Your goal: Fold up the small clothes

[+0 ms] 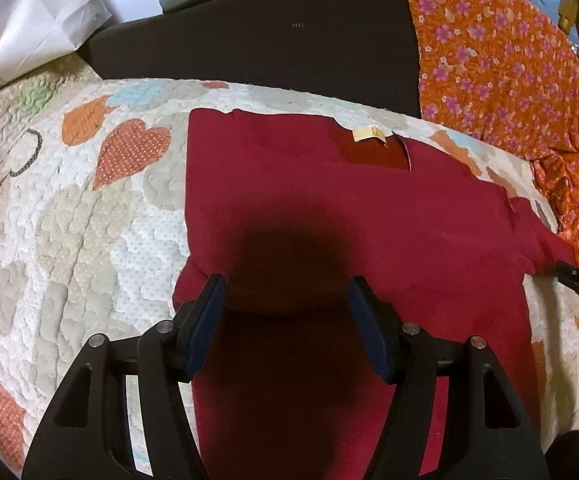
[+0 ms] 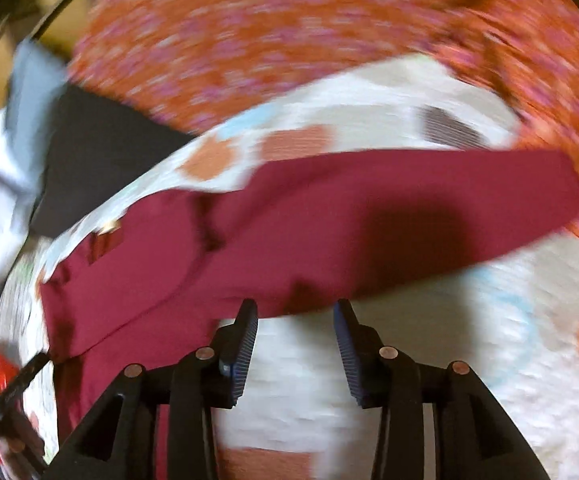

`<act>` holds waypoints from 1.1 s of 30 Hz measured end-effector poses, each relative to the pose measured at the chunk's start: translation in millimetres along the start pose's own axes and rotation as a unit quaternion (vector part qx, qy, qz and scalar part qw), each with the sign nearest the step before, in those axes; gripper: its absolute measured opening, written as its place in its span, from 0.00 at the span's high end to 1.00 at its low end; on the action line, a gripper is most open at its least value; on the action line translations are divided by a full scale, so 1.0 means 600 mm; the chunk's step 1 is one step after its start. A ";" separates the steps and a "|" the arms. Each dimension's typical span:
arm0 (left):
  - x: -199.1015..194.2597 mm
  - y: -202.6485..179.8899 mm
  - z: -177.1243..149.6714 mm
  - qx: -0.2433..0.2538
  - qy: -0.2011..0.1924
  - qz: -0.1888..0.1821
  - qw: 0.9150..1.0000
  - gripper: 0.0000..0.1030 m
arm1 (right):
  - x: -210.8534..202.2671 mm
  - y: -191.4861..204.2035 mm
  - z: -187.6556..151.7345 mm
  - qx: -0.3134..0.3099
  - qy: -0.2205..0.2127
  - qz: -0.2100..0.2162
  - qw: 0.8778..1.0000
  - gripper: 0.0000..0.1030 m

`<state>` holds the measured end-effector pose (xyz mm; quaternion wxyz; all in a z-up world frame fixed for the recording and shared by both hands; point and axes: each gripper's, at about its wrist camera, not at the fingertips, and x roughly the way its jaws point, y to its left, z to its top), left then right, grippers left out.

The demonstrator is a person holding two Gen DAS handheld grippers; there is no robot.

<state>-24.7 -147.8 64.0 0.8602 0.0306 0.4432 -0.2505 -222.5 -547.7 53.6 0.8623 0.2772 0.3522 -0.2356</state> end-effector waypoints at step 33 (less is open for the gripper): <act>-0.014 0.102 0.036 -0.126 -0.016 -0.008 0.992 0.39 | -0.051 0.288 0.050 -0.129 -0.101 0.255 0.953 0.94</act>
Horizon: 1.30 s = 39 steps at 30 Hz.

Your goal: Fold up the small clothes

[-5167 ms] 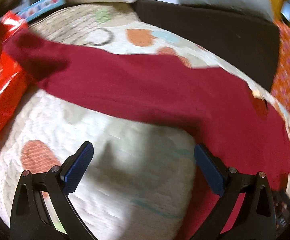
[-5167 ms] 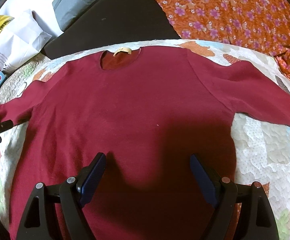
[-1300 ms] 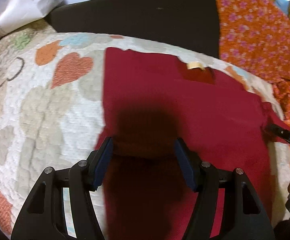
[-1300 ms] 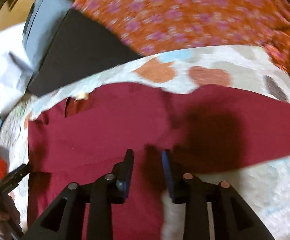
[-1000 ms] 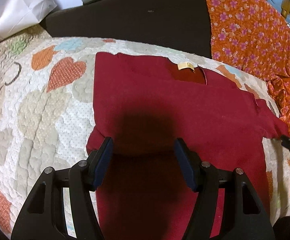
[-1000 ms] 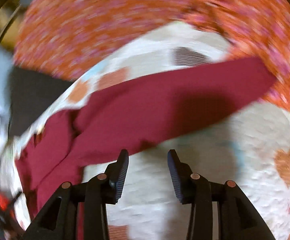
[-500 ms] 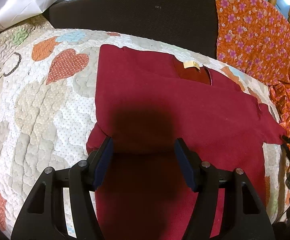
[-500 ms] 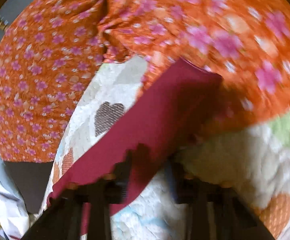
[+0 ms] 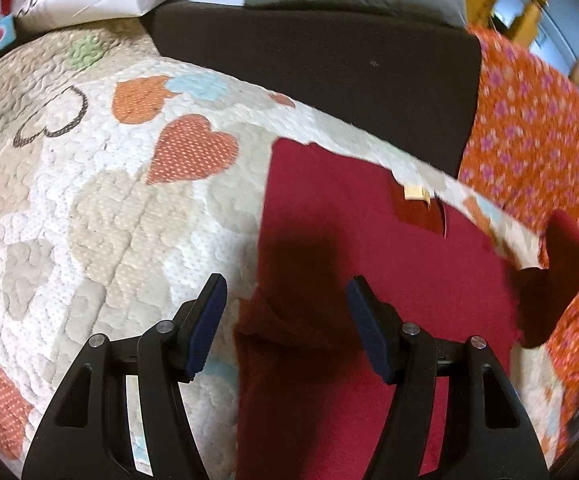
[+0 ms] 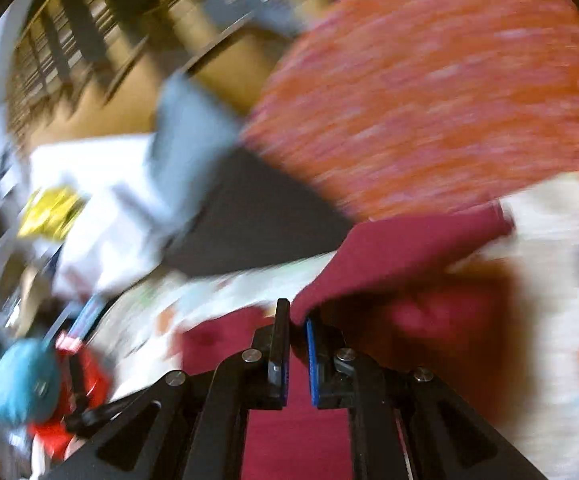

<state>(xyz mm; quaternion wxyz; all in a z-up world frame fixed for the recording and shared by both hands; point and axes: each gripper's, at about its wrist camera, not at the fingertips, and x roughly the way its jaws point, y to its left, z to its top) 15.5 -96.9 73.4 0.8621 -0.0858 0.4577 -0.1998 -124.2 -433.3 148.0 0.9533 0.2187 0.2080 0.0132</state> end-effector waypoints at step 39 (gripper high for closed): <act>0.052 -0.091 0.011 0.036 0.023 -0.113 0.993 0.94 | -0.003 -0.116 -0.125 0.057 0.083 -0.101 0.990 0.78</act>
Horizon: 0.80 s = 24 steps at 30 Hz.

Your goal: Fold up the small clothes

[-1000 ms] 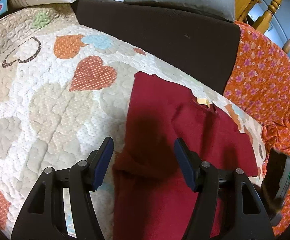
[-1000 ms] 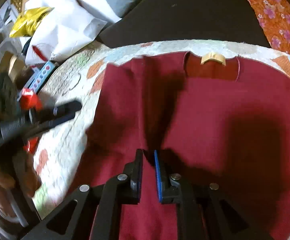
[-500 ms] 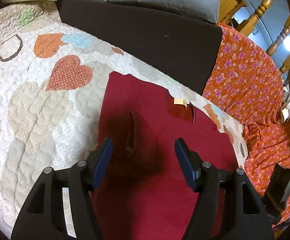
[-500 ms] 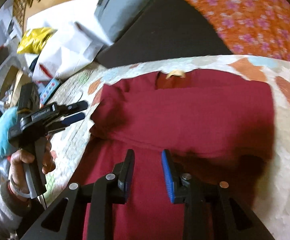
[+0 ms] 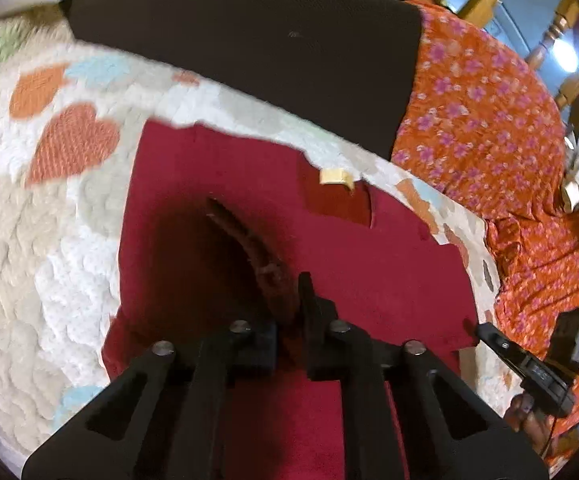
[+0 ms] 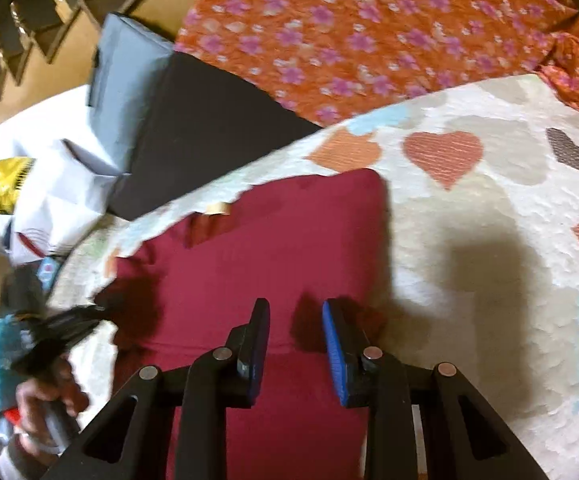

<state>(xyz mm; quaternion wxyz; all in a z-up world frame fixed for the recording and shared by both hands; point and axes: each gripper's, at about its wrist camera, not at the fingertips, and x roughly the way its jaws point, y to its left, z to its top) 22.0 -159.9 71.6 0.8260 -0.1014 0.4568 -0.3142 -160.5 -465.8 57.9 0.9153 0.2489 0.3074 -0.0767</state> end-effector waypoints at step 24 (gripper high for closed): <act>-0.027 0.050 -0.019 0.021 0.007 0.117 0.993 0.75 | 0.035 0.047 0.012 -0.067 0.048 -0.072 0.994 0.78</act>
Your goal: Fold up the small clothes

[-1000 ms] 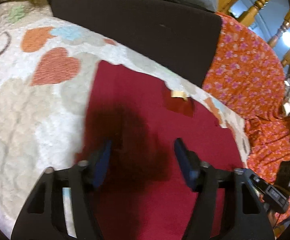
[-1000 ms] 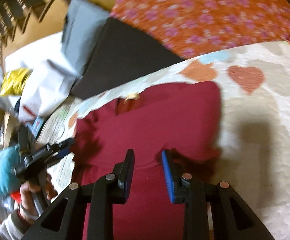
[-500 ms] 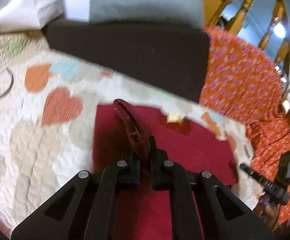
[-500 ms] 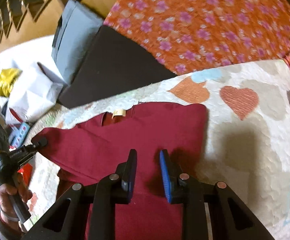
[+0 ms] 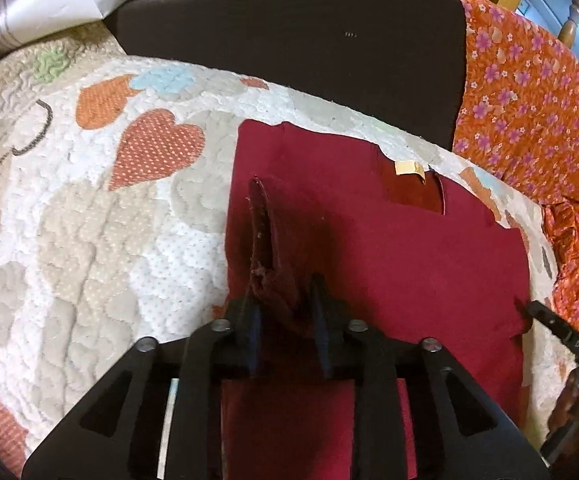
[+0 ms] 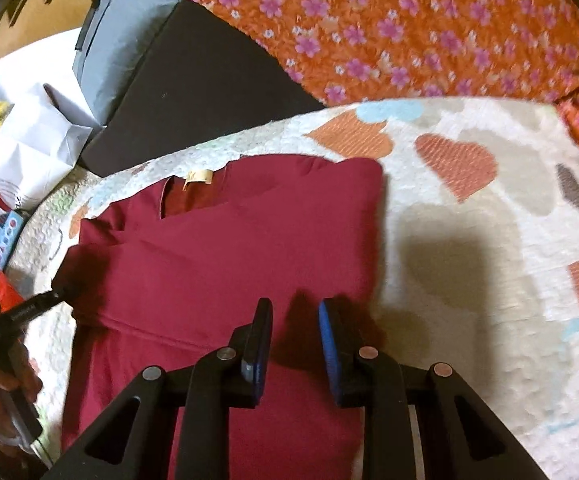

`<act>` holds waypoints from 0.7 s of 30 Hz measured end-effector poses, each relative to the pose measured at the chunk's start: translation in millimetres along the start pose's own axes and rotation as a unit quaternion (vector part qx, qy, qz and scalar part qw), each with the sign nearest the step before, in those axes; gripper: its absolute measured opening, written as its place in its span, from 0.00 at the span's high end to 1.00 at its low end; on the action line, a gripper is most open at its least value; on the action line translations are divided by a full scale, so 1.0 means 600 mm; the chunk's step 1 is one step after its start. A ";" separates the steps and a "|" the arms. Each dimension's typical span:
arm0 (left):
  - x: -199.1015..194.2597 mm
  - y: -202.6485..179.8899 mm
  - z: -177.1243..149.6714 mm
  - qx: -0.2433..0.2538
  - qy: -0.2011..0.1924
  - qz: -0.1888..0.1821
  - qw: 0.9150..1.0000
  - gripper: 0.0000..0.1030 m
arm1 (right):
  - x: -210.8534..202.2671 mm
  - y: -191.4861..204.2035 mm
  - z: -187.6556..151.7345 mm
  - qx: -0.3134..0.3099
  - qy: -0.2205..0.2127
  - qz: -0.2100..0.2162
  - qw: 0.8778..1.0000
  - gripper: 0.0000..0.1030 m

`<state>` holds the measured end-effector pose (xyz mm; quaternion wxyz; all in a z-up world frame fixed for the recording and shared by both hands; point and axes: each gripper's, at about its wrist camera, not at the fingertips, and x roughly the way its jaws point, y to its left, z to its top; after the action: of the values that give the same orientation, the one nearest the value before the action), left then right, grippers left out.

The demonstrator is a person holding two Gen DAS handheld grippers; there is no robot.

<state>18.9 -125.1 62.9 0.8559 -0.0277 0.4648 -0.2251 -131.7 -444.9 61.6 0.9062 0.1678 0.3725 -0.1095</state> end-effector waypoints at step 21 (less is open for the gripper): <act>0.025 0.001 -0.015 0.024 0.014 0.058 0.998 0.62 | 0.008 -0.017 -0.015 -0.004 0.016 -0.049 0.999 0.78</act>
<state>18.6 -129.3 45.8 0.8614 0.0227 0.4718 -0.1870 -137.3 -451.1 49.8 0.8945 0.1474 0.3947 -0.1493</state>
